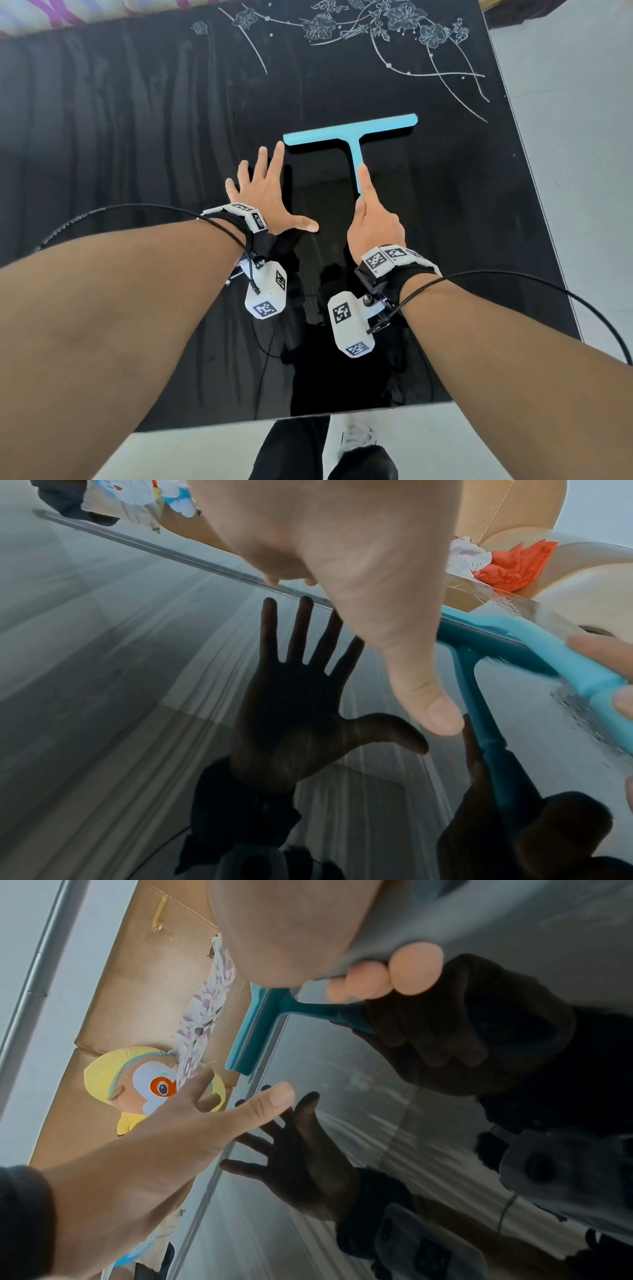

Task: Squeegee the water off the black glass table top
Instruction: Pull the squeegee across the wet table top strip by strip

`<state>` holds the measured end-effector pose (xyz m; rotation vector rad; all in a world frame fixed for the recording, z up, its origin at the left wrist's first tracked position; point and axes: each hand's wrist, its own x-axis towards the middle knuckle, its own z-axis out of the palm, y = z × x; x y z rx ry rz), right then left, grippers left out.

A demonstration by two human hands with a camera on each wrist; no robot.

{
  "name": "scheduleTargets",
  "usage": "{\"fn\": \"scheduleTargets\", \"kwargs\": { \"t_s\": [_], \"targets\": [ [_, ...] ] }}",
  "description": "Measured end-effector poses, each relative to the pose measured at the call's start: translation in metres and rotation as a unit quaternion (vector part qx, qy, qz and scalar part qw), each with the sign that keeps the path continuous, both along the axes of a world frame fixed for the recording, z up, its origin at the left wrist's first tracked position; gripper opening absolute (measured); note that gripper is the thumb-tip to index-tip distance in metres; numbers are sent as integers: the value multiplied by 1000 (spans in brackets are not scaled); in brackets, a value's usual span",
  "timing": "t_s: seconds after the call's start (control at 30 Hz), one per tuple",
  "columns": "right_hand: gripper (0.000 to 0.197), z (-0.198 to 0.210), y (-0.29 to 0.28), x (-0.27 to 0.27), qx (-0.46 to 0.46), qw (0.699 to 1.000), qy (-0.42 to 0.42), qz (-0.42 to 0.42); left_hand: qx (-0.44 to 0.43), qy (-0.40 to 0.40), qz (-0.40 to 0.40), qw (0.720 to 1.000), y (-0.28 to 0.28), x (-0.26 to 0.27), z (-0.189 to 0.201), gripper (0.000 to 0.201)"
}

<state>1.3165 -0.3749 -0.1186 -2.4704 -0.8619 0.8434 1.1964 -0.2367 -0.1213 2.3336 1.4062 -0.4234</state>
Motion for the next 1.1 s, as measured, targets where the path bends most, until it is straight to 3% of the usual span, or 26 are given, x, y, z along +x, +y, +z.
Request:
{"fn": "scheduleTargets", "kwargs": {
  "t_s": [0.3,0.7,0.93,1.1],
  "targets": [
    [58,13,-78,-32,-29,999,27,21,-16,28,14,999,-77,-29,4,153],
    [57,8,-159,-84,-3,1000,6,-1,-31,71,-27,997,-167,-76,7,151],
    [56,-1,-201,-113,6,1000,-9,-11,32,6,32,999,-204,-82,6,128],
    [58,-2,-238,-130,16,1000,-10,-3,94,-44,43,994,-227,-108,-2,93]
  ]
}}
